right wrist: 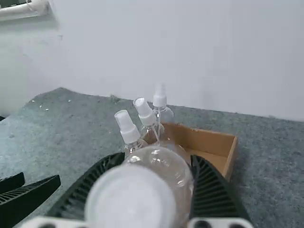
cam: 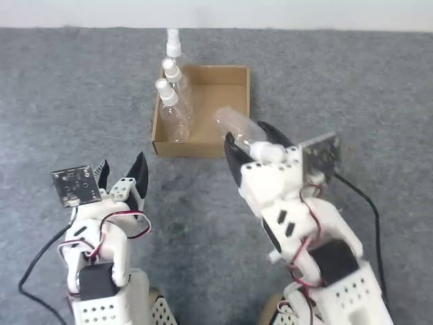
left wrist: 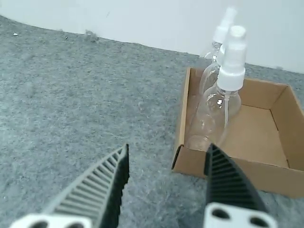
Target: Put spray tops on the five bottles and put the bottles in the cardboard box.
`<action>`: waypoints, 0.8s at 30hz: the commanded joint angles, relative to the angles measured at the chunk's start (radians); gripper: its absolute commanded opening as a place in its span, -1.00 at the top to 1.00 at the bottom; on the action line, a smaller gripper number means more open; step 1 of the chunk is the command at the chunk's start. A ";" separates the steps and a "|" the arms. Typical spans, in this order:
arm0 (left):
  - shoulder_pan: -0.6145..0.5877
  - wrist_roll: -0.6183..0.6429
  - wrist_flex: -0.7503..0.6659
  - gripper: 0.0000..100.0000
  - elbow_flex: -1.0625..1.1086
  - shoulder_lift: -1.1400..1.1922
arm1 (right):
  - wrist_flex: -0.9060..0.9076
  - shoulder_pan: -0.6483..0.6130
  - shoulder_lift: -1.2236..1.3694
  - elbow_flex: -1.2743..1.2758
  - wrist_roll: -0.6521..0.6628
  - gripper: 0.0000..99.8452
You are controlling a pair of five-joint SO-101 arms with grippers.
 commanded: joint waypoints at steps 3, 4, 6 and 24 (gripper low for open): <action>-0.005 0.006 -0.028 0.53 -0.010 -0.014 | 0.002 0.010 0.186 -0.180 0.014 0.83; -0.005 0.006 -0.028 0.53 -0.010 -0.014 | 0.002 0.010 0.222 -0.203 0.014 0.83; -0.018 0.006 -0.028 0.53 -0.010 -0.014 | 0.002 0.012 0.288 -0.249 0.014 0.83; -0.054 0.005 -0.035 0.53 -0.001 -0.014 | 0.010 0.019 0.905 -0.674 0.080 0.83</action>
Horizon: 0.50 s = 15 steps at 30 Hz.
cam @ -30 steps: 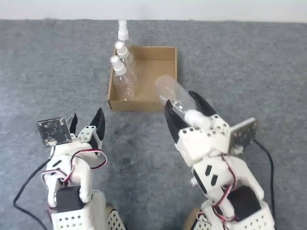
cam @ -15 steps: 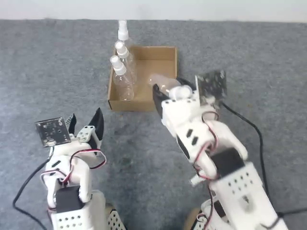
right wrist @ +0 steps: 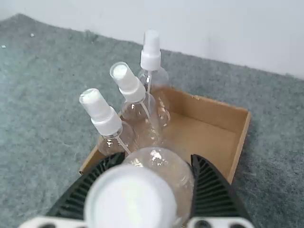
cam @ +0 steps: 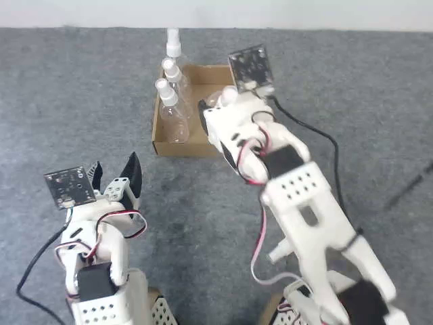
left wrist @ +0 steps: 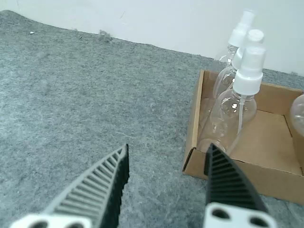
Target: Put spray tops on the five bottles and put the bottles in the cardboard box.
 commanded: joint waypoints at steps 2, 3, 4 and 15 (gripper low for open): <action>-0.002 0.005 -0.035 0.53 -0.001 -0.014 | 0.010 0.022 0.073 -0.149 0.015 0.83; -0.002 0.005 -0.035 0.53 -0.001 -0.014 | 0.010 0.031 0.099 -0.170 0.020 0.83; -0.002 0.005 -0.035 0.53 -0.001 -0.014 | 0.010 0.038 0.125 -0.193 0.032 0.83; -0.002 -0.025 -0.075 0.53 0.025 -0.014 | 0.010 0.090 0.443 -0.465 0.057 0.83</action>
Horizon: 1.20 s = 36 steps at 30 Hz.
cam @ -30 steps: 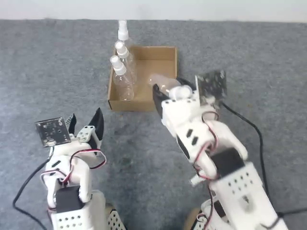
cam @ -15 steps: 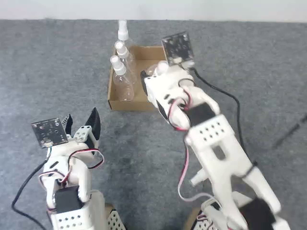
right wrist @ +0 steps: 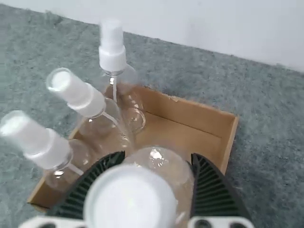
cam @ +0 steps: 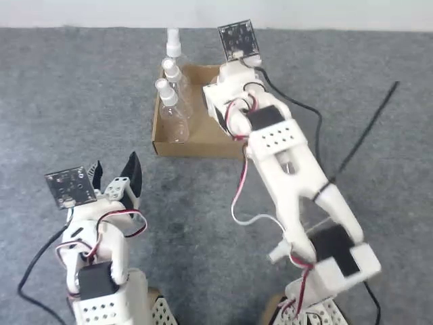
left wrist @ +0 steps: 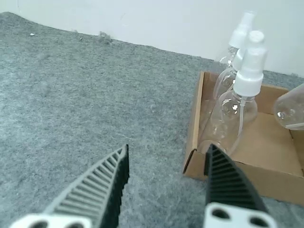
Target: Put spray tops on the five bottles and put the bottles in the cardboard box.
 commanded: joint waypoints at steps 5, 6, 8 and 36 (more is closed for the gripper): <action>-0.002 -0.041 -0.044 0.53 0.005 -0.015 | 0.010 0.025 0.139 -0.222 0.020 0.83; -0.002 -0.041 -0.044 0.53 0.005 -0.015 | 0.010 0.028 0.160 -0.241 0.037 0.83; -0.002 -0.041 -0.044 0.53 0.005 -0.015 | 0.010 0.033 0.203 -0.273 0.071 0.83; -0.002 -0.041 -0.044 0.53 0.008 -0.015 | 0.096 0.058 0.562 -0.621 0.089 0.82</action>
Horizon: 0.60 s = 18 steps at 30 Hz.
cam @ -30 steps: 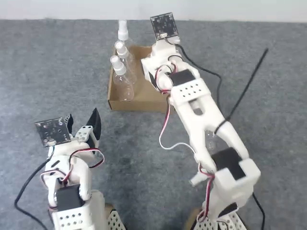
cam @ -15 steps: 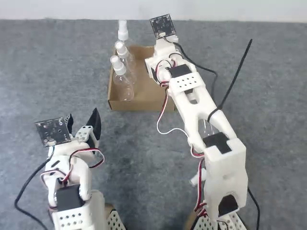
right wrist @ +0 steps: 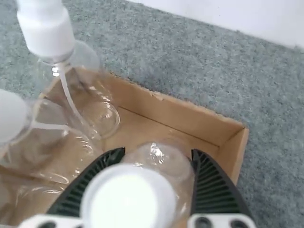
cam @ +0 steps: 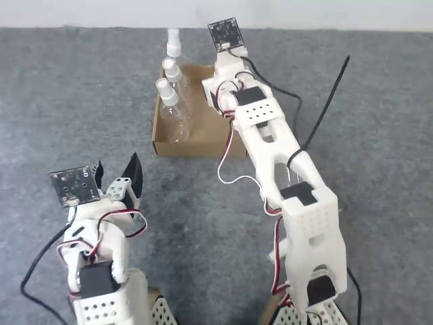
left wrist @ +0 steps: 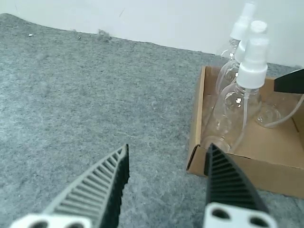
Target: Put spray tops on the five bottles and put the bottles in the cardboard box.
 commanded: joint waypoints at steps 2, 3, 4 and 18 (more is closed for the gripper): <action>-0.002 -0.009 -0.031 0.53 -0.010 -0.015 | 0.053 0.019 0.022 -0.135 0.006 0.82; -0.002 -0.009 -0.031 0.53 -0.010 -0.015 | 0.058 0.022 0.038 -0.152 0.006 0.82; -0.002 -0.009 -0.031 0.53 -0.010 -0.015 | 0.059 0.024 0.051 -0.167 0.006 0.82; -0.002 -0.011 -0.031 0.53 -0.008 -0.015 | 0.053 0.025 0.137 -0.247 0.005 0.82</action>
